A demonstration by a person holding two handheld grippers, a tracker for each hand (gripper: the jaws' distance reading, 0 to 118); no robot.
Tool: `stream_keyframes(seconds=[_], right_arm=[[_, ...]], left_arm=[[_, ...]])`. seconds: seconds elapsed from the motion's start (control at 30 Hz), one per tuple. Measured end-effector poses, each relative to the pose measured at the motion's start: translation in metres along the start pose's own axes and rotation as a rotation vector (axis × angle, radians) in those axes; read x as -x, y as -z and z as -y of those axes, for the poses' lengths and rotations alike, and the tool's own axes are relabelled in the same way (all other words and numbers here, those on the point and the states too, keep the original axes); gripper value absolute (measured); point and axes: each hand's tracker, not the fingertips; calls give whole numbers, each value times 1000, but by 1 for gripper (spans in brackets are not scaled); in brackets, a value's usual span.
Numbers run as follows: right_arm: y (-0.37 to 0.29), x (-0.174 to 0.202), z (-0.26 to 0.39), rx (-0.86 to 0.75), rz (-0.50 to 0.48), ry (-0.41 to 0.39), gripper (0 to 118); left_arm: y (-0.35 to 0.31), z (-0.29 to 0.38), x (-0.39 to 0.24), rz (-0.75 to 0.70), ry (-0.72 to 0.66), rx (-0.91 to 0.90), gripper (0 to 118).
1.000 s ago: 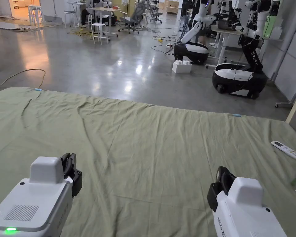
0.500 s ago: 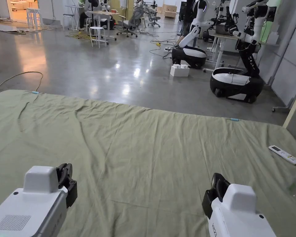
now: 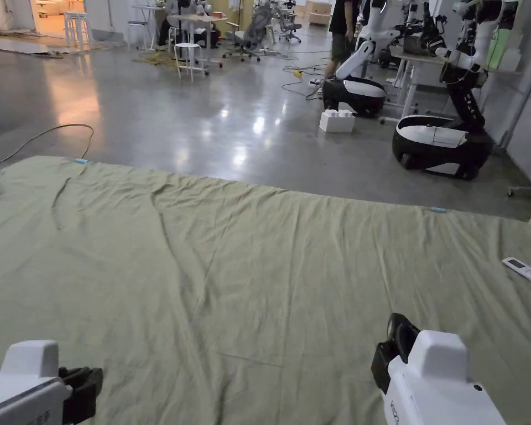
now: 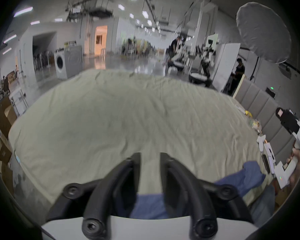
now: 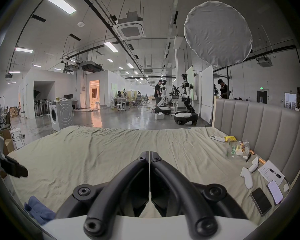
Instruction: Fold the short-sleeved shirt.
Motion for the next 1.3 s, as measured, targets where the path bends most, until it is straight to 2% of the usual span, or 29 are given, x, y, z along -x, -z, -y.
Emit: stream_keyframes(seconds=[0.1, 0.13, 0.27, 0.57, 0.67, 0.7, 0.83, 0.97, 1.0, 1.03, 1.1, 1.2, 1.3], right_arm=[[1, 3, 3, 9, -6, -3, 1], [0, 4, 4, 13, -8, -4, 1], [1, 6, 8, 29, -19, -4, 1], [4, 14, 16, 63, -36, -1, 1], [6, 17, 19, 74, -40, 4, 1], [7, 18, 20, 78, -39, 1, 1], [11, 21, 24, 92, -41, 15, 1], [14, 24, 28, 106, -42, 20, 1], [14, 25, 29, 108, -42, 22, 1], [15, 25, 30, 111, -41, 22, 1], [15, 26, 31, 117, -40, 23, 1], [15, 25, 33, 124, -37, 20, 1], [15, 22, 34, 130, -29, 18, 1]], left_arm=[[7, 15, 31, 18, -30, 125, 64], [9, 20, 40, 8, -47, 167, 70], [18, 38, 79, -13, -115, 255, 71], [57, 75, 129, 234, -281, 471, 75], [66, 79, 136, 252, -327, 462, 76], [67, 76, 138, 295, -390, 453, 76], [74, 79, 156, 399, -459, 436, 75], [78, 85, 172, 498, -541, 429, 62], [82, 89, 175, 510, -573, 445, 47], [87, 95, 174, 508, -590, 467, 26], [93, 106, 171, 529, -588, 460, 23], [98, 110, 168, 581, -688, 422, 23], [97, 114, 161, 573, -665, 421, 15]])
